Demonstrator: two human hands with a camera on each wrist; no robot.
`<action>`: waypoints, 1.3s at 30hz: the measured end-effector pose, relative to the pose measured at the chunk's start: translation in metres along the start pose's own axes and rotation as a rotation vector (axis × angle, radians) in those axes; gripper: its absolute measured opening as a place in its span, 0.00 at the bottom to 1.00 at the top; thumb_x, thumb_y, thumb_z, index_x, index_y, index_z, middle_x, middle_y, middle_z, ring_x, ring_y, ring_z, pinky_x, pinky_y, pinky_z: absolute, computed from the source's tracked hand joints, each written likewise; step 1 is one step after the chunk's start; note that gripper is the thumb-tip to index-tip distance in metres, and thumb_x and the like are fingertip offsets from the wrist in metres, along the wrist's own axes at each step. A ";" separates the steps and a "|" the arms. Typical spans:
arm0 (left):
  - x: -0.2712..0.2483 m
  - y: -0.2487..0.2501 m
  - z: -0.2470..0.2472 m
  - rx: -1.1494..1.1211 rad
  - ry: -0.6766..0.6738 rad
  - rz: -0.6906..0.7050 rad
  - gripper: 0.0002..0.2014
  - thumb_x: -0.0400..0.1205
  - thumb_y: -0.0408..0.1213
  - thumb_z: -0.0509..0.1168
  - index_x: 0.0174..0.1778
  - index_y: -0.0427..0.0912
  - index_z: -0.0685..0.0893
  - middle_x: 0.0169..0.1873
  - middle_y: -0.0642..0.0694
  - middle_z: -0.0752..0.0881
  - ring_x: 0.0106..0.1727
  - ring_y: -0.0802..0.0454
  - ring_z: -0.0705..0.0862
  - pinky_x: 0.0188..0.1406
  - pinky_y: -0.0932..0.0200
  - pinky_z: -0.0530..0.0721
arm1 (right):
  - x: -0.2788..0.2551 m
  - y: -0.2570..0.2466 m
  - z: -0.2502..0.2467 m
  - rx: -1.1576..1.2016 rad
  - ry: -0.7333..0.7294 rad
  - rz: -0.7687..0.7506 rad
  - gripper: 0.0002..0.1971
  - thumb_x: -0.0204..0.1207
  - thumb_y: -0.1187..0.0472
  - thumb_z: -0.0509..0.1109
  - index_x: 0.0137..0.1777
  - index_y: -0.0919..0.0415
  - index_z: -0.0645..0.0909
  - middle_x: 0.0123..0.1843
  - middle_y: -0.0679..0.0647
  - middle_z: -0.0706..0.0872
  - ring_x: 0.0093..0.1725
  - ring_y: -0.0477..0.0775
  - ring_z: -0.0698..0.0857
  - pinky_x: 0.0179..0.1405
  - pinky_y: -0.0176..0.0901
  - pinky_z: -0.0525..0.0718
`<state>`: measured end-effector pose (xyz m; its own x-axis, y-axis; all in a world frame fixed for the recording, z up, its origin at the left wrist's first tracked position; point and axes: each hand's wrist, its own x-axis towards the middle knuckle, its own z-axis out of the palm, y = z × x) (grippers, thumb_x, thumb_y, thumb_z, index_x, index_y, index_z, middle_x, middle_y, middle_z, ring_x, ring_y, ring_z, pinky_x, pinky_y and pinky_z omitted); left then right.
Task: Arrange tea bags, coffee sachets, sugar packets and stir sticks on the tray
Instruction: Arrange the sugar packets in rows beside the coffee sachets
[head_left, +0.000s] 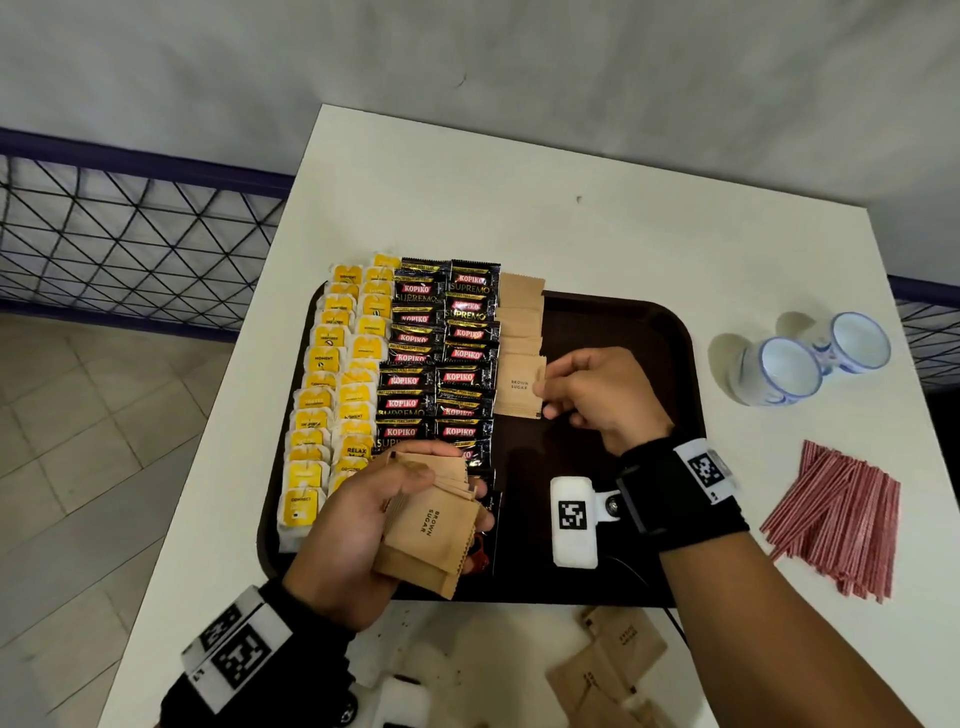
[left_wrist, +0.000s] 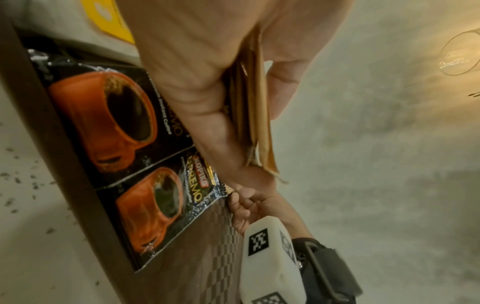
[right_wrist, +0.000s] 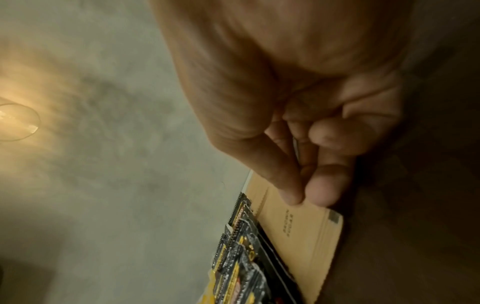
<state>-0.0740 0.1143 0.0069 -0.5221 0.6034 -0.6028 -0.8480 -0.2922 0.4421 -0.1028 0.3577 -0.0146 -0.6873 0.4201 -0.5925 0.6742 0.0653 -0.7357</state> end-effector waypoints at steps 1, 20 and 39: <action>0.000 0.000 0.000 0.001 0.001 0.001 0.22 0.76 0.30 0.62 0.67 0.33 0.79 0.51 0.24 0.85 0.45 0.27 0.86 0.35 0.42 0.83 | 0.000 0.000 0.001 -0.014 0.002 -0.005 0.09 0.70 0.74 0.78 0.37 0.62 0.82 0.30 0.57 0.88 0.22 0.49 0.84 0.15 0.33 0.68; 0.004 0.003 -0.005 -0.018 -0.055 0.031 0.29 0.67 0.34 0.62 0.67 0.31 0.80 0.55 0.22 0.84 0.48 0.25 0.86 0.37 0.39 0.86 | -0.003 0.004 0.010 -0.100 0.119 -0.164 0.05 0.73 0.68 0.77 0.42 0.64 0.82 0.33 0.60 0.90 0.25 0.52 0.88 0.19 0.38 0.77; 0.017 0.002 0.010 0.218 0.192 0.217 0.18 0.73 0.35 0.71 0.60 0.46 0.84 0.52 0.40 0.93 0.48 0.41 0.93 0.39 0.40 0.93 | -0.056 0.001 0.014 -0.097 -0.392 -0.322 0.26 0.65 0.69 0.84 0.59 0.51 0.79 0.45 0.56 0.90 0.44 0.54 0.88 0.52 0.56 0.88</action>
<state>-0.0840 0.1316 0.0047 -0.7127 0.3882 -0.5842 -0.6874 -0.2208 0.6919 -0.0677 0.3213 0.0137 -0.9013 -0.0045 -0.4332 0.4209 0.2273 -0.8782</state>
